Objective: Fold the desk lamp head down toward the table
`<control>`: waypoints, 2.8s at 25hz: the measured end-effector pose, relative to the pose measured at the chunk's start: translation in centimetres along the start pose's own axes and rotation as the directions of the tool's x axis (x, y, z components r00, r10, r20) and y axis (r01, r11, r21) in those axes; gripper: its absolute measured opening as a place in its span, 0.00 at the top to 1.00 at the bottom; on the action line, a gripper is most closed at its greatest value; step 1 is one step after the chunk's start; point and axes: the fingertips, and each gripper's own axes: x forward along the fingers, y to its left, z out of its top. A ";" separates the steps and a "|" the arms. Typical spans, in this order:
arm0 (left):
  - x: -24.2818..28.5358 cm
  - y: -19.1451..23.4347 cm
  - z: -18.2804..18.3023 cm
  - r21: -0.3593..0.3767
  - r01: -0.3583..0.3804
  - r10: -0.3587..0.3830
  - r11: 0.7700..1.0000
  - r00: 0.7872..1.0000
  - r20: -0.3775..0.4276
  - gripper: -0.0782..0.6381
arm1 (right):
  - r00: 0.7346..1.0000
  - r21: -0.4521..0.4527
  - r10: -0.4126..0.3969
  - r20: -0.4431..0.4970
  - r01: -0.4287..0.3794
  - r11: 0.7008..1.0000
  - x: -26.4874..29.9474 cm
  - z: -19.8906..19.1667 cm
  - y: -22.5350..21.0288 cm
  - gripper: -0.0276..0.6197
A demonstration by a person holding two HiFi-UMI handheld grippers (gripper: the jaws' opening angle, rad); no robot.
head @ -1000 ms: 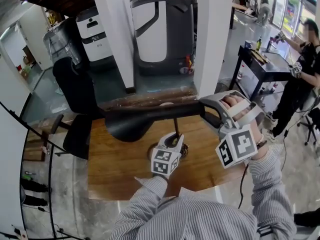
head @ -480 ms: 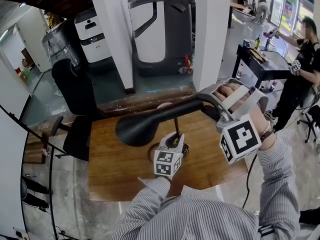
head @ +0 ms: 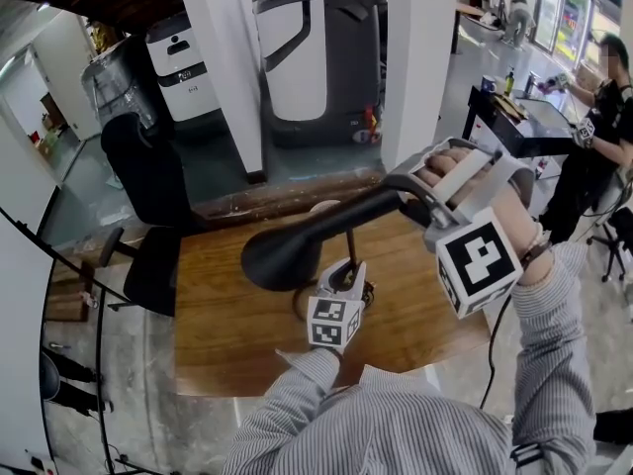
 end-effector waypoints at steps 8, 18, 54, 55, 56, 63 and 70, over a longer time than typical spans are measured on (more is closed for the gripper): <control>0.1 0.2 -0.1 -0.004 -0.023 0.023 1.000 1.000 0.019 0.82 | 0.997 -0.049 0.079 -0.010 -0.079 0.996 -0.2 0.7 -0.4 0.66; 0.4 0.2 -0.3 -0.001 -0.032 0.032 0.999 0.999 0.020 0.84 | 0.995 -0.119 0.097 -0.030 -0.099 0.988 -0.2 1.3 -1.1 0.66; -4.7 -0.3 -1.5 -0.083 -0.039 0.038 0.996 0.999 -0.018 0.83 | 0.857 0.844 -0.515 0.000 0.276 0.459 0.4 1.5 5.1 0.66; -5.1 -0.4 -1.2 -0.084 -0.037 0.036 0.996 0.999 -0.013 0.85 | 0.854 0.869 -0.520 0.008 0.251 0.426 0.9 2.2 6.0 0.66; -5.6 -0.5 -1.0 -0.089 -0.035 0.034 0.995 0.999 -0.009 0.86 | 0.851 0.890 -0.525 0.014 0.228 0.394 1.4 3.0 6.8 0.66; -8.0 -1.5 -1.1 -0.138 -0.030 0.031 0.990 1.000 0.001 0.88 | 0.856 0.996 -0.514 0.059 -0.086 -0.029 4.7 7.5 12.7 0.85; -9.2 -1.7 -1.6 -0.086 -0.021 0.020 0.996 1.000 -0.016 0.88 | 0.887 0.922 -0.429 0.174 -0.299 -0.245 6.9 11.4 17.8 0.96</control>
